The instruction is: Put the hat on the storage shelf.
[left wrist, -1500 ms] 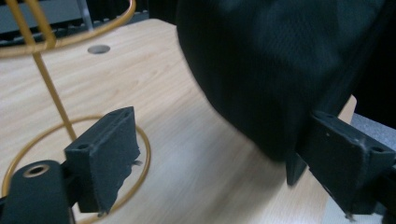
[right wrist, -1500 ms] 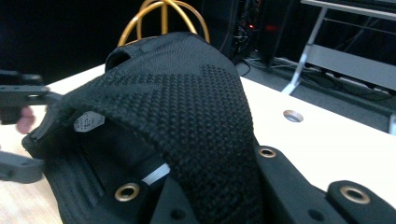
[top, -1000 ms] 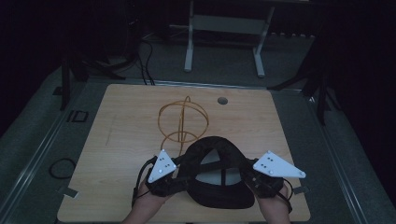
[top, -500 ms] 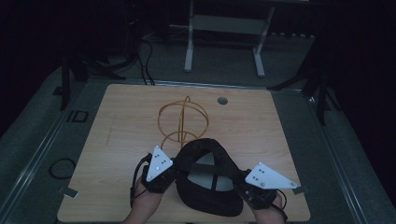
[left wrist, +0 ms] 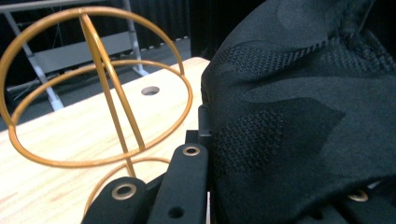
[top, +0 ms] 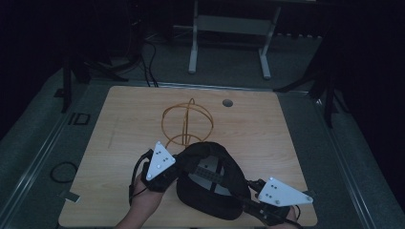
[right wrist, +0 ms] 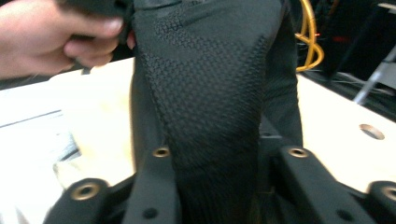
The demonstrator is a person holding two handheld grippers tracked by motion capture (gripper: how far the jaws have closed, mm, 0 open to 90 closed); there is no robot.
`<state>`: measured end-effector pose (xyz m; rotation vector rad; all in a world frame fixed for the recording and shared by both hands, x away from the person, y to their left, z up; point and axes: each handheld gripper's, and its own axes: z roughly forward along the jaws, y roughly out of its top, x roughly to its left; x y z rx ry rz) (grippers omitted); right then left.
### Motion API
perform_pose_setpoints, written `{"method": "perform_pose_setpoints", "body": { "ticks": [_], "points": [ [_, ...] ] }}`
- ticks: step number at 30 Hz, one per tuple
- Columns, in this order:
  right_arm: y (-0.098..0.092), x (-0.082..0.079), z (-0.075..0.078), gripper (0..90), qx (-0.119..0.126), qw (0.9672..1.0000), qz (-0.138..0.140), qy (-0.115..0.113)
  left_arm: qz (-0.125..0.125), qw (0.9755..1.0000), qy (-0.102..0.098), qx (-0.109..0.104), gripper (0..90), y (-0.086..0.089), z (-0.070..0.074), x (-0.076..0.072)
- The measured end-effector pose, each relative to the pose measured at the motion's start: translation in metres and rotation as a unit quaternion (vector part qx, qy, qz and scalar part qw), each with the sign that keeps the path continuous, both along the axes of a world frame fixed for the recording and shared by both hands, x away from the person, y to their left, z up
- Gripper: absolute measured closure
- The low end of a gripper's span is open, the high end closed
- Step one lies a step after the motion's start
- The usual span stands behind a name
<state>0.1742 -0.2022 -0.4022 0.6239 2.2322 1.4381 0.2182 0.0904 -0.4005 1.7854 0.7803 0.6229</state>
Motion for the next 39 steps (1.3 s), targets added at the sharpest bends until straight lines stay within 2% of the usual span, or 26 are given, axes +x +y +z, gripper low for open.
{"method": "perform_pose_setpoints", "body": {
  "ticks": [1, 3, 4, 6, 8, 10, 13, 16, 18, 20, 21, 22, 23, 26, 27, 29, 32, 34, 35, 36, 38, 39],
  "points": [
    [-0.004, 0.0, 0.0, 64.9, -0.002, 0.9999, 0.017, 0.003, -0.002, 1.0, -0.003, 0.003, 89.5, 0.001, 0.002, 0.0],
    [-0.011, 0.0, -0.001, 61.1, -0.012, 0.9995, 0.026, 0.01, -0.007, 0.9998, -0.012, 0.011, 89.5, 0.0, 0.005, -0.001],
    [-0.015, 0.0, -0.003, 60.5, -0.018, 0.9991, 0.037, 0.013, -0.016, 0.9997, -0.01, 0.014, 89.5, -0.001, 0.006, -0.001],
    [-0.021, 0.001, -0.004, 59.0, -0.018, 0.9984, 0.048, 0.023, -0.017, 0.9996, -0.014, 0.019, 89.4, -0.003, 0.007, -0.001],
    [-0.026, -0.003, -0.005, 54.1, -0.034, 0.9972, 0.064, 0.019, -0.023, 0.9995, -0.013, 0.017, 89.4, -0.004, 0.009, 0.0],
    [-0.028, -0.004, -0.005, 53.5, -0.036, 0.9967, 0.071, 0.019, -0.02, 0.9995, -0.017, 0.018, 89.4, -0.004, 0.01, 0.0],
    [-0.035, -0.006, -0.005, 50.7, -0.043, 0.9953, 0.084, 0.021, -0.017, 0.9996, -0.021, 0.009, 89.4, 0.002, 0.013, 0.001],
    [-0.048, -0.005, -0.004, 48.4, -0.04, 0.995, 0.089, 0.023, -0.034, 0.9992, -0.022, 0.002, 89.4, 0.008, 0.017, 0.002],
    [-0.059, -0.001, -0.001, 45.6, -0.034, 0.9955, 0.085, 0.024, -0.044, 0.9986, -0.028, 0.012, 89.3, 0.01, 0.019, 0.003],
    [-0.068, 0.007, 0.003, 39.1, -0.055, 0.9953, 0.079, 0.012, -0.054, 0.998, -0.03, 0.015, 89.3, 0.012, 0.018, 0.004],
    [-0.068, 0.007, 0.003, 39.1, -0.055, 0.9953, 0.079, 0.012, -0.057, 0.9979, -0.027, 0.016, 89.3, 0.013, 0.018, 0.005],
    [-0.07, 0.011, 0.004, 37.0, -0.062, 0.9944, 0.085, 0.008, -0.069, 0.9971, -0.027, 0.015, 89.3, 0.015, 0.017, 0.006],
    [-0.072, 0.015, 0.007, 38.8, -0.071, 0.9936, 0.087, 0.001, -0.076, 0.9968, -0.023, 0.011, 89.3, 0.016, 0.017, 0.007],
    [-0.072, 0.023, 0.013, 41.2, -0.095, 0.9896, 0.106, -0.018, -0.099, 0.995, -0.016, 0.005, 89.3, 0.018, 0.015, 0.011],
    [-0.071, 0.025, 0.016, 42.2, -0.104, 0.987, 0.12, -0.022, -0.11, 0.9938, -0.014, 0.002, 89.3, 0.019, 0.014, 0.012],
    [-0.068, 0.03, 0.021, 44.9, -0.126, 0.9828, 0.131, -0.035, -0.121, 0.9926, -0.008, -0.002, 89.2, 0.018, 0.013, 0.014],
    [-0.063, 0.036, 0.03, 49.4, -0.143, 0.9767, 0.151, -0.053, -0.139, 0.9902, -0.002, -0.002, 89.2, 0.017, 0.011, 0.016],
    [-0.058, 0.04, 0.037, 51.0, -0.159, 0.9711, 0.165, -0.066, -0.147, 0.9891, -0.005, 0.008, 89.2, 0.016, 0.01, 0.017],
    [-0.055, 0.041, 0.04, 51.5, -0.168, 0.9678, 0.172, -0.074, -0.154, 0.988, -0.004, 0.008, 89.2, 0.015, 0.009, 0.017],
    [-0.051, 0.043, 0.043, 51.7, -0.177, 0.9639, 0.18, -0.085, -0.155, 0.9879, -0.004, 0.011, 89.2, 0.014, 0.009, 0.017],
    [-0.044, 0.043, 0.049, 52.6, -0.184, 0.9579, 0.193, -0.107, -0.164, 0.9864, -0.006, 0.017, 89.2, 0.011, 0.009, 0.017],
    [-0.041, 0.044, 0.052, 53.8, -0.187, 0.9544, 0.201, -0.117, -0.163, 0.9864, -0.005, 0.018, 89.2, 0.011, 0.009, 0.018]
  ]
}}
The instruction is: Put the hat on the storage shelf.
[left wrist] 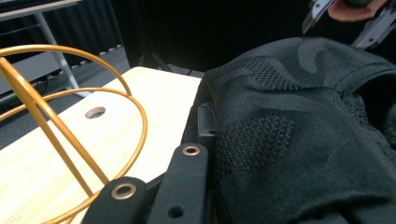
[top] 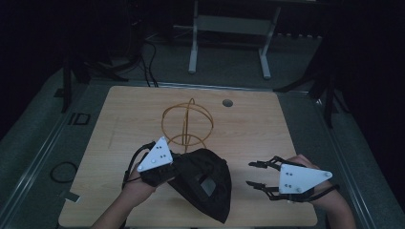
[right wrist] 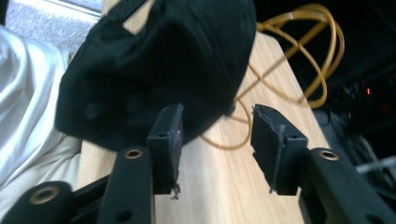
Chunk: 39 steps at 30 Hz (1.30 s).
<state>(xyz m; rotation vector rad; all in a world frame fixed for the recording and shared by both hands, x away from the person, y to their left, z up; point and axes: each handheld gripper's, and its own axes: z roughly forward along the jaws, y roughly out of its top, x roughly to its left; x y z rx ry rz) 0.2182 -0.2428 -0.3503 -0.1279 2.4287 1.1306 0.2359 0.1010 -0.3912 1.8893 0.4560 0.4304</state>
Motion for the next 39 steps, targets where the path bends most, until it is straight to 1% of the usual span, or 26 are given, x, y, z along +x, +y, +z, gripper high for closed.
{"method": "perform_pose_setpoints", "body": {
  "ticks": [1, 3, 4, 6, 8, 11, 16, 17, 22, 25, 26, 27, 28, 29, 30, 31, 32, 33, 36, 37, 38, 39],
  "points": [
    [0.003, 0.0, 0.002, 54.1, -0.002, 1.0, 0.006, -0.003, -0.007, 1.0, -0.001, 0.0, 89.2, -0.001, 0.0, 0.0],
    [0.013, 0.002, 0.005, 55.1, -0.016, 0.9997, 0.019, -0.006, -0.012, 0.9999, -0.002, -0.002, 89.2, -0.003, 0.001, 0.0],
    [0.017, 0.003, 0.005, 55.2, -0.026, 0.9993, 0.023, -0.013, -0.015, 0.9999, -0.005, -0.001, 89.2, -0.004, 0.001, -0.001],
    [0.024, 0.006, 0.004, 55.1, -0.039, 0.9988, 0.025, -0.014, -0.021, 0.9998, -0.005, -0.001, 89.2, -0.006, 0.002, -0.001],
    [0.029, 0.008, 0.001, 55.1, -0.048, 0.9984, 0.022, -0.018, -0.027, 0.9996, -0.007, -0.003, 89.2, -0.008, 0.003, -0.003],
    [0.034, 0.011, -0.004, 55.0, -0.052, 0.9983, 0.025, -0.012, -0.04, 0.9991, -0.008, -0.004, 89.2, -0.011, 0.004, -0.005],
    [0.038, 0.009, -0.007, 55.1, -0.045, 0.9981, 0.042, -0.009, -0.056, 0.9984, -0.008, -0.01, 89.2, -0.014, 0.006, -0.006],
    [0.039, 0.008, -0.007, 55.2, -0.045, 0.998, 0.043, -0.009, -0.062, 0.998, -0.009, -0.013, 89.1, -0.014, 0.006, -0.006],
    [0.041, 0.005, -0.008, 58.9, -0.039, 0.9982, 0.045, -0.005, -0.069, 0.9973, -0.008, -0.022, 89.1, -0.016, 0.007, -0.006],
    [0.043, 0.002, -0.009, 65.6, -0.039, 0.9981, 0.048, -0.007, -0.066, 0.9975, -0.01, -0.023, 89.1, -0.019, 0.008, -0.006],
    [0.045, 0.001, -0.009, 73.0, -0.037, 0.9981, 0.049, -0.011, -0.063, 0.9977, -0.012, -0.021, 89.1, -0.02, 0.008, -0.006],
    [0.046, -0.001, -0.009, 78.0, -0.036, 0.9981, 0.049, -0.01, -0.064, 0.9976, -0.013, -0.021, 89.1, -0.021, 0.009, -0.006],
    [0.047, -0.001, -0.008, 80.8, -0.036, 0.9981, 0.05, -0.009, -0.065, 0.9976, -0.016, -0.018, 89.0, -0.022, 0.01, -0.006],
    [0.048, -0.002, -0.007, 84.8, -0.037, 0.998, 0.05, -0.012, -0.062, 0.9978, -0.018, -0.016, 89.0, -0.023, 0.01, -0.006],
    [0.049, -0.004, -0.007, 86.9, -0.038, 0.9982, 0.044, -0.016, -0.063, 0.9977, -0.02, -0.017, 89.0, -0.024, 0.011, -0.006],
    [0.049, -0.005, -0.006, 87.5, -0.041, 0.9982, 0.041, -0.014, -0.062, 0.9977, -0.02, -0.02, 89.0, -0.023, 0.011, -0.006],
    [0.048, -0.005, -0.005, 88.1, -0.04, 0.9981, 0.044, -0.014, -0.057, 0.998, -0.02, -0.019, 89.0, -0.022, 0.011, -0.005],
    [0.047, -0.006, -0.004, 88.3, -0.038, 0.9983, 0.044, -0.011, -0.055, 0.9981, -0.018, -0.022, 88.9, -0.021, 0.011, -0.005],
    [0.043, -0.007, -0.001, 88.6, -0.019, 0.9987, 0.047, -0.003, -0.05, 0.9983, -0.015, -0.025, 88.6, -0.017, 0.01, -0.003],
    [0.041, -0.007, 0.001, 88.6, -0.015, 0.9988, 0.046, 0.0, -0.058, 0.9979, -0.015, -0.025, 88.7, -0.016, 0.01, -0.003],
    [0.041, -0.007, 0.001, 88.6, -0.015, 0.9988, 0.046, 0.0, -0.058, 0.9979, -0.015, -0.025, 88.7, -0.016, 0.01, -0.003],
    [0.039, -0.007, 0.003, 88.8, -0.01, 0.9987, 0.051, 0.005, -0.055, 0.9981, -0.018, -0.023, 88.7, -0.017, 0.009, -0.004]
  ]
}}
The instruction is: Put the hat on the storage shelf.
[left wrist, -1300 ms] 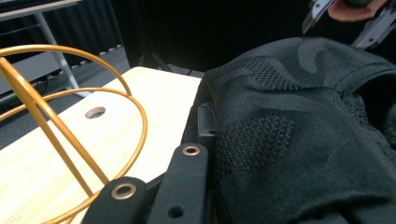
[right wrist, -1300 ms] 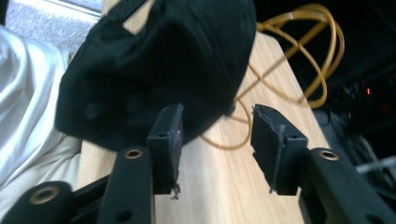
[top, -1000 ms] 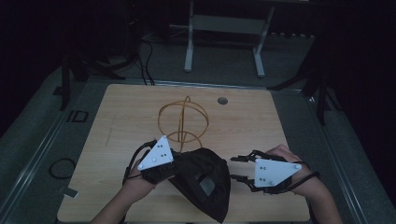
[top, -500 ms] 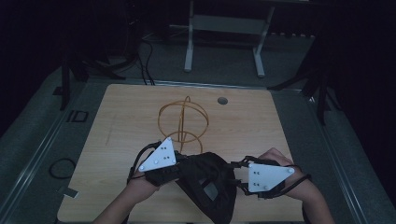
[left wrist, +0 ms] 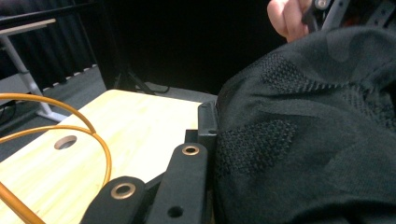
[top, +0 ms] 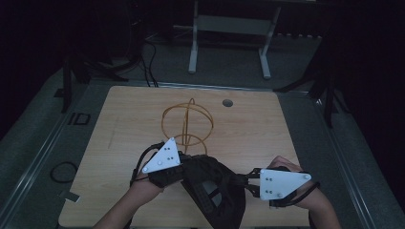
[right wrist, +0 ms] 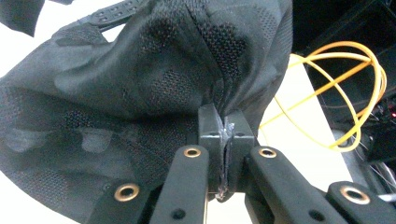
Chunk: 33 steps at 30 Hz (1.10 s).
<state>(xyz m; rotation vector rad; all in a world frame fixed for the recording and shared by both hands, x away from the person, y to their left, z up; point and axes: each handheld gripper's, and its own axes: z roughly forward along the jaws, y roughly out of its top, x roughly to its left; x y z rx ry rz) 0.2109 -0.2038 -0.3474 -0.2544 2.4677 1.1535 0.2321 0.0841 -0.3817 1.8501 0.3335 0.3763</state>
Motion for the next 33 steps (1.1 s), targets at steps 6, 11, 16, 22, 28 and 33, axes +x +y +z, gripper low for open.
{"method": "perform_pose_setpoints", "body": {
  "ticks": [6, 11, 16, 22, 28, 33],
  "points": [
    [-0.005, 0.002, 0.004, 88.8, 0.014, 0.9998, 0.005, 0.017, 0.013, 0.9999, 0.005, 0.0, 76.1, 0.002, -0.003, 0.004],
    [-0.011, 0.002, 0.01, 88.8, 0.016, 0.9997, 0.0, 0.02, 0.018, 0.9996, 0.0, 0.021, 59.4, 0.002, -0.006, 0.003],
    [-0.017, 0.005, 0.013, 88.8, 0.017, 0.9995, -0.013, 0.024, 0.032, 0.9992, 0.003, 0.024, 54.3, 0.007, -0.008, 0.004],
    [-0.031, 0.009, 0.019, 88.7, 0.031, 0.9986, -0.033, 0.026, 0.043, 0.9988, 0.0, 0.023, 52.5, 0.02, -0.014, 0.001],
    [-0.047, 0.019, 0.03, 88.6, 0.048, 0.9961, -0.07, 0.021, 0.056, 0.998, 0.004, 0.031, 52.5, 0.034, -0.026, -0.003],
    [-0.059, 0.033, 0.038, 88.6, 0.058, 0.9927, -0.104, 0.019, 0.067, 0.997, 0.019, 0.034, 51.2, 0.047, -0.04, -0.005]
  ]
}}
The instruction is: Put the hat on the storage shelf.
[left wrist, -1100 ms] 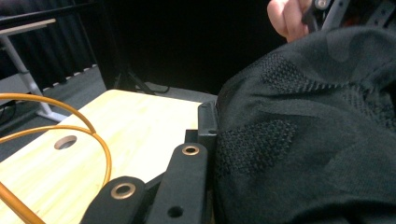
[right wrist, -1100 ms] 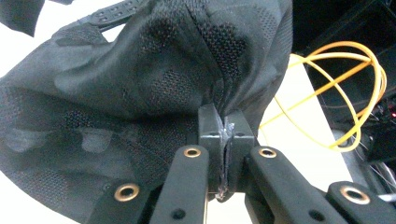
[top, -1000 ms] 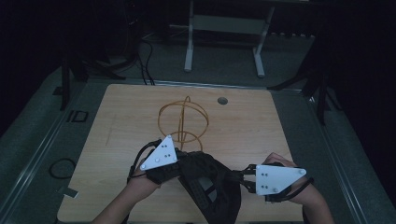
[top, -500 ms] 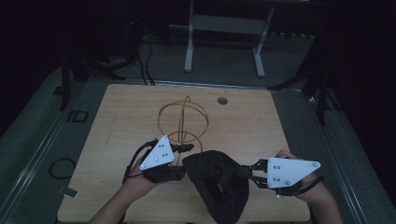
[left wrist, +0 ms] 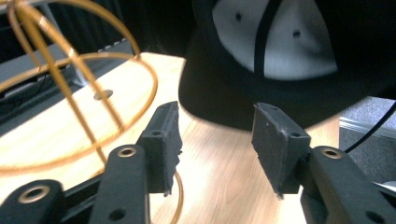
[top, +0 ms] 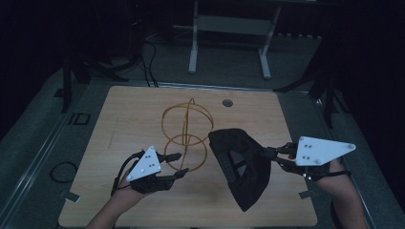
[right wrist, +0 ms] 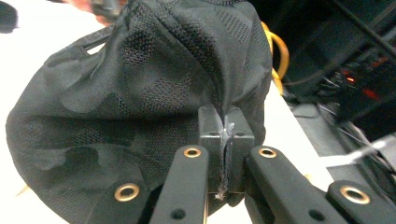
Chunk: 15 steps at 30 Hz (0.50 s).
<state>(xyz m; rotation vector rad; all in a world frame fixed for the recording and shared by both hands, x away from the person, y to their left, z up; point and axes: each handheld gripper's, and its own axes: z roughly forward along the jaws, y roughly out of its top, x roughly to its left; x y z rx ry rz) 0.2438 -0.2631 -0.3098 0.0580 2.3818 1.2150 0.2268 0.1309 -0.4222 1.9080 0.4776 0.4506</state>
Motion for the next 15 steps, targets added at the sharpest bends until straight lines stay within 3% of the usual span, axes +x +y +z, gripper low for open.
{"method": "perform_pose_setpoints", "body": {
  "ticks": [8, 15],
  "points": [
    [-0.009, 0.032, 0.022, 88.6, 0.013, 0.9984, -0.055, -0.003, 0.025, 0.9996, 0.015, 0.003, 50.2, 0.014, -0.026, -0.003],
    [-0.004, 0.053, 0.042, 88.5, 0.021, 0.9971, -0.072, -0.01, 0.039, 0.9989, 0.026, 0.003, 48.2, 0.021, -0.045, -0.005]
  ]
}}
